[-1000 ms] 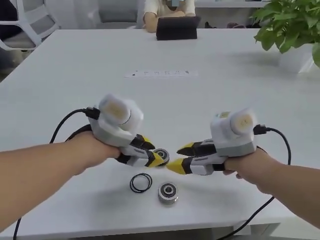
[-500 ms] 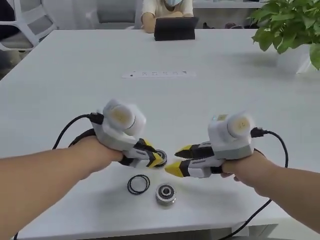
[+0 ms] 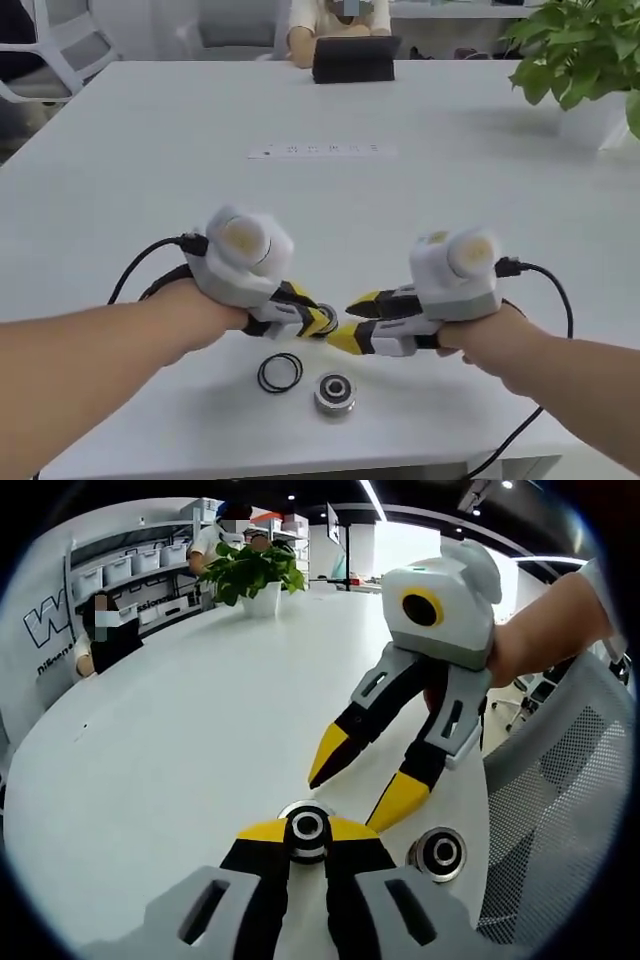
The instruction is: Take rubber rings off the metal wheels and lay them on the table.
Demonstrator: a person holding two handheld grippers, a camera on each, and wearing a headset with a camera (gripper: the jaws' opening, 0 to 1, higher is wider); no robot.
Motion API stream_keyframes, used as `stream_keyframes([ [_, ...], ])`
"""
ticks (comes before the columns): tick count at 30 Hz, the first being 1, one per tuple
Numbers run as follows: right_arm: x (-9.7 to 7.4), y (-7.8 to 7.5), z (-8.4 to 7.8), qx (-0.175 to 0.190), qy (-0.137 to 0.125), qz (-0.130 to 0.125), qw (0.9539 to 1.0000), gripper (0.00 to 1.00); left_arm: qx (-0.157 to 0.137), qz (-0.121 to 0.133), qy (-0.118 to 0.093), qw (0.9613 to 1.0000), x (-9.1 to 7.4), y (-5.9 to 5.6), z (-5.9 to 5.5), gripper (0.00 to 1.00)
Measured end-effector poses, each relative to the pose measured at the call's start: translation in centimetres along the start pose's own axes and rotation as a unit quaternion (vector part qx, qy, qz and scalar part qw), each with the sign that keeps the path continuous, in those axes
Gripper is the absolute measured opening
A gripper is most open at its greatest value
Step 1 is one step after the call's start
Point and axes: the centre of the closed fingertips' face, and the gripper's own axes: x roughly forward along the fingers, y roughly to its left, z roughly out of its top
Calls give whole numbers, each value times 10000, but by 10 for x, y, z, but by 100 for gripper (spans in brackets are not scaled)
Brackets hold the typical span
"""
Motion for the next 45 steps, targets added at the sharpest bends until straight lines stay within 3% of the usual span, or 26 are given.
stream_keyframes([
  [19,14,1,3,-321,187,-39,9993,26,-20,21,61,10000,-3,-1,-4,7],
  [39,6,-1,-3,-406,314,-100,9986,16,-48,72,74,9999,-3,0,-6,7],
  [42,5,-1,-4,-437,341,-106,9984,14,-61,81,90,9999,-2,0,-5,7],
  [45,2,-5,-7,-459,439,-158,9979,2,-65,88,104,9999,-2,0,-5,7],
])
